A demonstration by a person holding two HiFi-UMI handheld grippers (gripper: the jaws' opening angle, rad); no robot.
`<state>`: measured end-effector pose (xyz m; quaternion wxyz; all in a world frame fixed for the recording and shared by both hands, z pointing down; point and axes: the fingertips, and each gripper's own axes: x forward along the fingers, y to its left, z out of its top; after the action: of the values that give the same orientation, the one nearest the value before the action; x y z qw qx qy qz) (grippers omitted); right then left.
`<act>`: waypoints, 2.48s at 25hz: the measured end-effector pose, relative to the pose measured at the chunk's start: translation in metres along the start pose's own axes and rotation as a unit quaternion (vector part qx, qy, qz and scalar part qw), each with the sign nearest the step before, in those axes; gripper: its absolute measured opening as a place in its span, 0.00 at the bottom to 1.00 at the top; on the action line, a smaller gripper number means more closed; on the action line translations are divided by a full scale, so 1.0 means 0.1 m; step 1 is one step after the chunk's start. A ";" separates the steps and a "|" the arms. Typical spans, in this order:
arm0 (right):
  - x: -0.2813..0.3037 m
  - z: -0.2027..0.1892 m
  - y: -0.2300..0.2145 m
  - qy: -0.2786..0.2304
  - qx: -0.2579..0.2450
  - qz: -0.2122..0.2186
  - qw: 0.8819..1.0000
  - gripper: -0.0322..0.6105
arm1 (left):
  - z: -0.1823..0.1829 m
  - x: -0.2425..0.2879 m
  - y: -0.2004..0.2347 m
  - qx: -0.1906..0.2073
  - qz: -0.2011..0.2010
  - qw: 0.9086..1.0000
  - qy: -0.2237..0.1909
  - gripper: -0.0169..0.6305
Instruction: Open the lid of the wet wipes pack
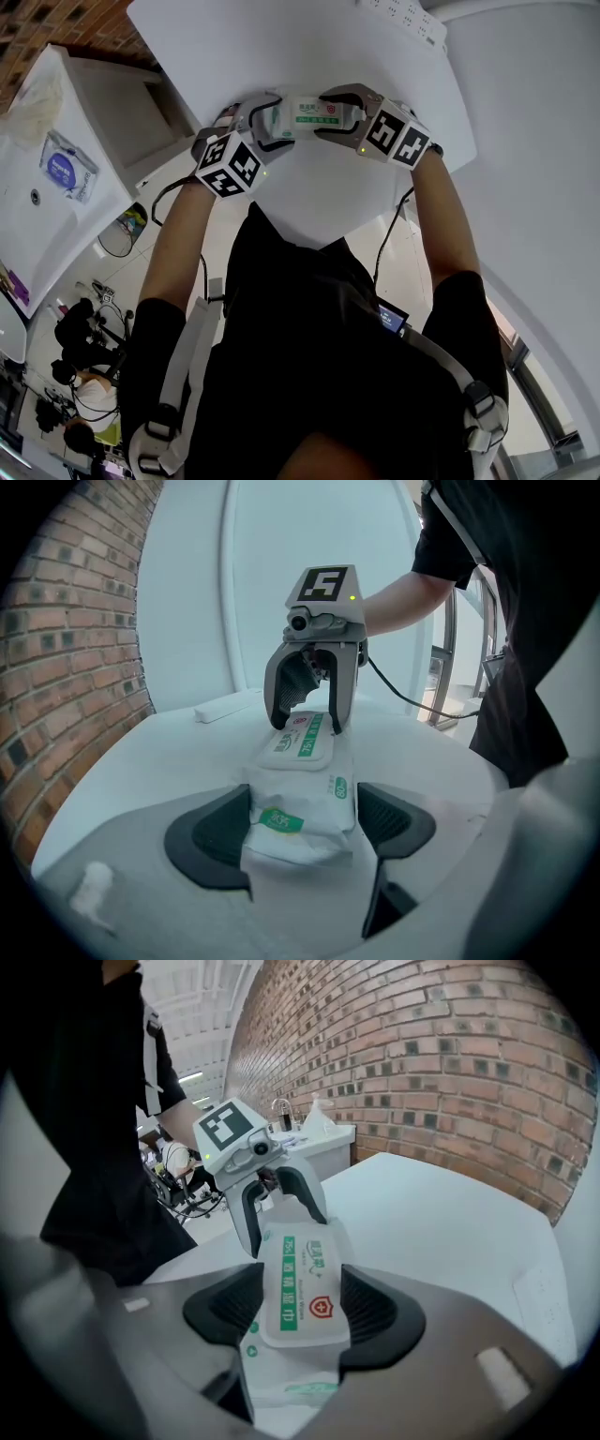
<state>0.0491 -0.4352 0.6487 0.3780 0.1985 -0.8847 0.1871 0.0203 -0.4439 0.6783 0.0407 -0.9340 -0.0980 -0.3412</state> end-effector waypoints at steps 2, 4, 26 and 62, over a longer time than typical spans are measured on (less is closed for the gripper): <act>-0.01 0.01 0.00 0.005 0.017 0.014 1.000 0.46 | 0.00 0.00 0.00 0.002 -0.003 1.000 0.002 0.59; -0.01 0.01 -0.01 0.012 0.027 0.025 0.999 0.46 | 0.00 -0.01 0.00 0.002 -0.005 1.000 0.003 0.59; -0.33 0.26 -0.27 -0.050 0.082 0.018 0.995 0.41 | -0.01 0.00 -0.01 0.005 -0.015 1.000 0.010 0.59; -0.34 0.11 -0.87 -0.100 0.111 -0.158 0.976 0.26 | 0.09 -0.10 -0.01 -0.061 0.013 0.997 -0.053 0.59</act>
<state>0.1067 -0.5079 0.6321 0.2877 0.3944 -0.8493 0.2007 0.0181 -0.4435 0.6654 -0.0170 -0.9529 -0.0666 -0.2956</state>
